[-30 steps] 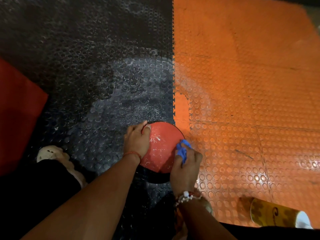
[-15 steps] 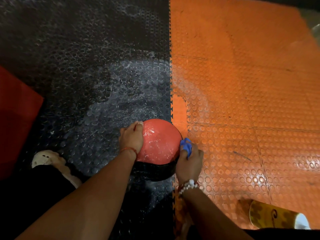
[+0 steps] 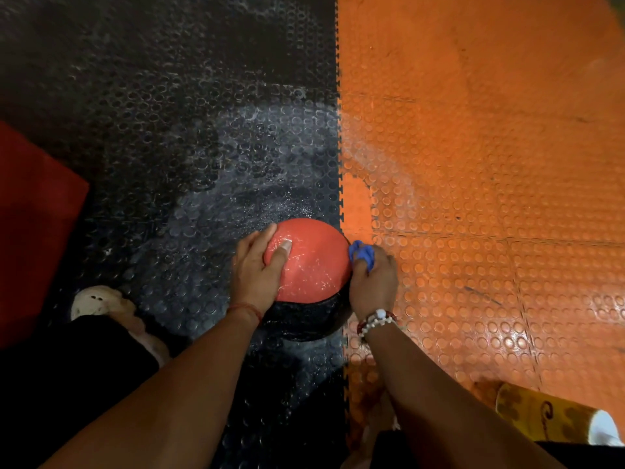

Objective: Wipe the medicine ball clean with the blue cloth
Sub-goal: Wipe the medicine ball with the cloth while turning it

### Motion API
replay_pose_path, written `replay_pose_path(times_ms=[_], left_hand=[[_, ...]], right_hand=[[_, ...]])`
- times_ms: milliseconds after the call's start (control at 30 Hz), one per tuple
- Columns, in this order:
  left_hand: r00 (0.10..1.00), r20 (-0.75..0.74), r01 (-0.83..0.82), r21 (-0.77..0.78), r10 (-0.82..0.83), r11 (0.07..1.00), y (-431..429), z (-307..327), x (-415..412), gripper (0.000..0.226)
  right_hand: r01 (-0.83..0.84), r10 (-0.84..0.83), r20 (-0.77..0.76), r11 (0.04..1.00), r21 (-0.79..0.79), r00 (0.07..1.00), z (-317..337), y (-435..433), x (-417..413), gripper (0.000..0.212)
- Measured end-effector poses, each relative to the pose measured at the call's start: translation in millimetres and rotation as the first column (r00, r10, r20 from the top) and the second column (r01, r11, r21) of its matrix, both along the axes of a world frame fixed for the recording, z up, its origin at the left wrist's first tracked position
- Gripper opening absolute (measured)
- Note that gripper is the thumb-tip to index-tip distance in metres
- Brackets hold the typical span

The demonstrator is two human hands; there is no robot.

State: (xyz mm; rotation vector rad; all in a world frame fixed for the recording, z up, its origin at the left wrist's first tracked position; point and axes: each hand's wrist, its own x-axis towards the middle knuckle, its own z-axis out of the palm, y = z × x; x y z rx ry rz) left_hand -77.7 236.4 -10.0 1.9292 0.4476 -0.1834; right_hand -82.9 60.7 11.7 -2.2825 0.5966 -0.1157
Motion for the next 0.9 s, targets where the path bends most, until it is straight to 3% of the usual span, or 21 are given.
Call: replay_pose_path(times_ms=[167, 300, 367, 467, 533, 600, 700, 833, 900], left_hand=[[1.0, -0.015, -0.001, 0.014, 0.001, 1.0, -2.1, 0.3, 4.8, 0.045], [1.0, -0.007, 0.025, 0.034, -0.025, 0.999, 2.5, 0.0, 5.9, 0.052], [0.999, 0.003, 0.037, 0.03, -0.037, 0.999, 4.4, -1.4, 3.3, 0.053], [0.999, 0.004, 0.048, 0.02, -0.048, 0.999, 4.9, -1.4, -0.8, 0.054], [0.999, -0.008, 0.054, 0.013, -0.054, 0.998, 4.7, -0.7, -1.8, 0.051], [0.999, -0.023, 0.039, 0.0, -0.039, 0.999, 5.4, 1.0, -0.3, 0.048], [0.998, -0.059, 0.003, -0.002, -0.003, 1.0, 4.1, 7.4, 8.5, 0.045], [0.999, -0.042, 0.006, 0.038, -0.004, 0.999, 1.9, 10.0, 12.1, 0.035], [1.0, -0.023, 0.013, 0.031, -0.012, 0.999, 2.8, 6.6, 9.1, 0.034]], right_hand=[[0.089, -0.091, 0.059, 0.995, 0.035, 0.994, 3.3, 22.5, -34.0, 0.024], [-0.16, 0.152, 0.212, 0.987, 0.023, 0.965, 17.2, 42.3, -33.1, 0.036], [-0.209, 0.211, 0.205, 0.977, -0.031, 0.956, 15.6, 34.5, -12.6, 0.035], [-0.121, 0.122, 0.04, 0.992, -0.02, 0.992, 10.0, 13.6, 14.3, 0.027], [-0.006, 0.009, -0.051, 0.998, 0.069, 0.999, 0.0, -1.9, 18.1, 0.022], [0.124, -0.108, -0.097, 0.976, 0.18, 0.989, -5.7, -7.5, 10.0, 0.021], [0.214, -0.208, -0.07, 0.971, 0.108, 0.976, -3.7, 8.8, -15.9, 0.021], [-0.002, -0.003, 0.138, 0.999, 0.038, 0.99, 14.7, 37.8, -28.5, 0.025], [-0.089, 0.088, 0.148, 0.996, -0.001, 0.985, 15.8, 34.1, -15.7, 0.027]])
